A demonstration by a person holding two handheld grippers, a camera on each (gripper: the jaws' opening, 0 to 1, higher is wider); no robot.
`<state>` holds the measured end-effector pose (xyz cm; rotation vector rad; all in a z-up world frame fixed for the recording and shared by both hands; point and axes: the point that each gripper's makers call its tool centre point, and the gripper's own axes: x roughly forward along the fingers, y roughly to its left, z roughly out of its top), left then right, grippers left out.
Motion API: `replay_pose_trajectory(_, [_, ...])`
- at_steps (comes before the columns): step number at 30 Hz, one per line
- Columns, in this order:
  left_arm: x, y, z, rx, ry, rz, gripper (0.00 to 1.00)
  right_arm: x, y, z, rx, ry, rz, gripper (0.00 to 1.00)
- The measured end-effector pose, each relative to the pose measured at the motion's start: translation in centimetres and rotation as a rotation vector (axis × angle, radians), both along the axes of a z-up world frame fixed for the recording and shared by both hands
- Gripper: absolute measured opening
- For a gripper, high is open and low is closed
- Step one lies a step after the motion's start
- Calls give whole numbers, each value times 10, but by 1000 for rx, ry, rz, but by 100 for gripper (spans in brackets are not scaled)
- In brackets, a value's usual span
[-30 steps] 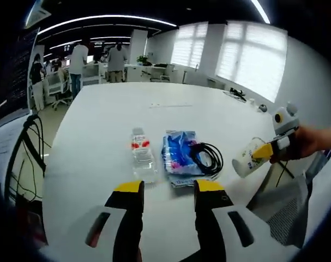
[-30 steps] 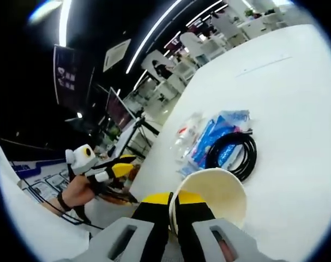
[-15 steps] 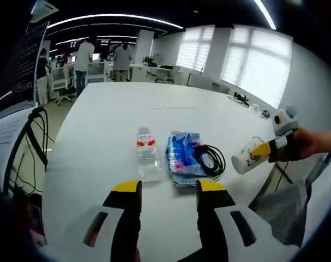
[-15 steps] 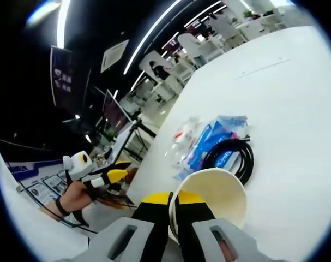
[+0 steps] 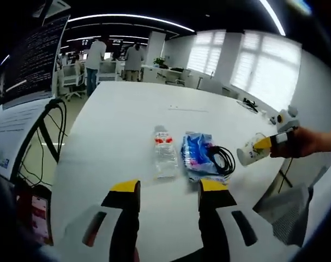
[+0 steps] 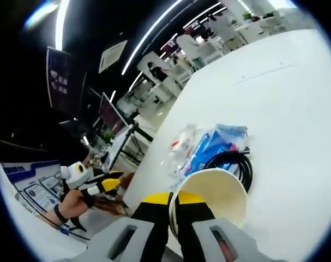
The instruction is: Arrange the tabletop items into an orderly group along one side of the table until the central work area is clear of visible clutter.
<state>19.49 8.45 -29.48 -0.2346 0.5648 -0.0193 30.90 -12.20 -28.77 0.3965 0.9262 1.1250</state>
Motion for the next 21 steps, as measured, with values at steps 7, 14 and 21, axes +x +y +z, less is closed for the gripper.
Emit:
replay_pose_trajectory(7, [-5,4,-2,-8,2,15,42,13,18,2,-19,-21,16,0])
replay_pose_trajectory(14, [-12,11,-6,-17,1,26,41,35,50,-1,-46,-58,60,0])
replay_pose_trajectory(21, [-21,8,-5,-19,10,16,42,63,86,-2,-65,-91,78,0])
